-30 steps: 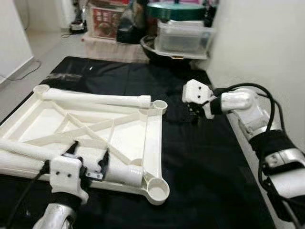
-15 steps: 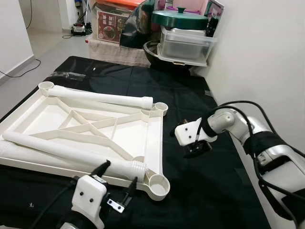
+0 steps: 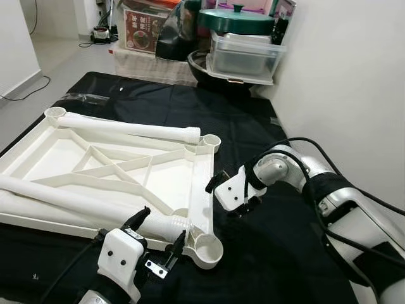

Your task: Building children table

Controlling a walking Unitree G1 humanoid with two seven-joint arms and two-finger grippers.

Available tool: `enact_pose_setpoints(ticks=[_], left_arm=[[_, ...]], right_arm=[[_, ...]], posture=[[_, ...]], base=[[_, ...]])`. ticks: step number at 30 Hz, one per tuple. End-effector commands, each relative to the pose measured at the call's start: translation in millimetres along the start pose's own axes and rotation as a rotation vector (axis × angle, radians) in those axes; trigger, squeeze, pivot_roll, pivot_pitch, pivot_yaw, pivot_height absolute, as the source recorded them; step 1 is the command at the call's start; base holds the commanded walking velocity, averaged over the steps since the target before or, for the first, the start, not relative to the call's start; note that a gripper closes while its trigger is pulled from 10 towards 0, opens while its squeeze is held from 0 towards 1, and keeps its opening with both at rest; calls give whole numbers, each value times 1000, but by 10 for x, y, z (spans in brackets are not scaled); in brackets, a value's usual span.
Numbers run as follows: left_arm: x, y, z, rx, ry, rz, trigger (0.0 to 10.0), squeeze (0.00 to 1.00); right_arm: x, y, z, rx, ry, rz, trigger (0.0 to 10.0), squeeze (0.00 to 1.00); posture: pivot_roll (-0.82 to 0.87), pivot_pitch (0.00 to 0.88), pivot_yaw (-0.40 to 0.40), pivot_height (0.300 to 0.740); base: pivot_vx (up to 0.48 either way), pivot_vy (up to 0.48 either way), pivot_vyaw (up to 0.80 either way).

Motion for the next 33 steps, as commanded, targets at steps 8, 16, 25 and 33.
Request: enact_pose_setpoints(ticks=[8, 16, 25, 33], left_arm=[[18, 33, 34, 11, -16, 7, 10000, 0], [63, 37, 53, 17, -30, 14, 10000, 0], [68, 61, 48, 25, -31, 35, 10000, 0], [99, 54, 45, 27, -38, 42, 10000, 0]], right_arm=[[232, 257, 37, -21, -1, 88, 10000, 0], [380, 404, 40, -11, 22, 140, 9216, 0], [399, 561, -101, 84, 106, 177, 0, 0], [348, 594, -213, 135, 163, 149, 0, 0]], posture=[[217, 0, -176, 740], [226, 0, -185, 740], [218, 0, -196, 740], [210, 0, -200, 740]], base=[[0, 0, 0], [0, 0, 0], [0, 0, 0], [0, 0, 0]])
Point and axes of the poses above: a point about 5 cm out from each wrist's last joint towards the gripper, its own x axis pointing out of the wrist towards the gripper, its own z axis along the axis of the wrist's last joint, y = z × x, the point moved 4 cm from there along x, pointing out of the wrist towards the gripper, and after that the axes turned 1 degree about -x, right-handed, at the moved point
